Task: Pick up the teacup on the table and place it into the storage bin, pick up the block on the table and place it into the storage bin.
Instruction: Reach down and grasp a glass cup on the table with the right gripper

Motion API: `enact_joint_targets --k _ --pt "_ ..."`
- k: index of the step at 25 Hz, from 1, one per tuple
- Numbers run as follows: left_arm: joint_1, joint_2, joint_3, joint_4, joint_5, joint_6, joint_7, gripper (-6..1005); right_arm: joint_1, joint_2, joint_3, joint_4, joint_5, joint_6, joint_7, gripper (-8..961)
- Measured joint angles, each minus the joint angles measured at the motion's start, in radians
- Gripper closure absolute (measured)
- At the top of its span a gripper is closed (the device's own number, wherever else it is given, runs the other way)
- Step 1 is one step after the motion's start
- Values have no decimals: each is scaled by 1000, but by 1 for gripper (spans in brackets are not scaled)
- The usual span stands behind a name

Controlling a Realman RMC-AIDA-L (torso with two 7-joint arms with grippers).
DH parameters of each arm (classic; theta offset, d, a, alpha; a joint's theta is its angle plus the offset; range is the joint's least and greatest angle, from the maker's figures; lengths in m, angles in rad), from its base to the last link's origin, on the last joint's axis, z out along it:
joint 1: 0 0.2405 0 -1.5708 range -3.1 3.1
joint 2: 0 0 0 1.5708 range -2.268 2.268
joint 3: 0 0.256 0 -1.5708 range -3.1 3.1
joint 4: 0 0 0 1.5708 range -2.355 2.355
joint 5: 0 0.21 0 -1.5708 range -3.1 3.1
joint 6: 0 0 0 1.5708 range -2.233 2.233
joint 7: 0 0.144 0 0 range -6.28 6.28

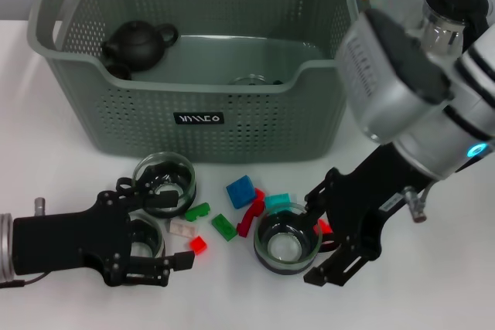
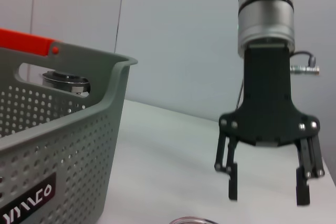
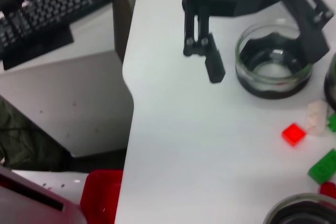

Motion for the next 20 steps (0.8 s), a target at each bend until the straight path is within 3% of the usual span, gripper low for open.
enact_joint_targets --k 9,20 --pt "-2 0 -1 -5 -5 -1 0 51 36 1 -132 96 0 124 27 177" --pt "0 -3 -24 -11 -6 -9 0 51 44 4 -240 107 -9 217 57 177"
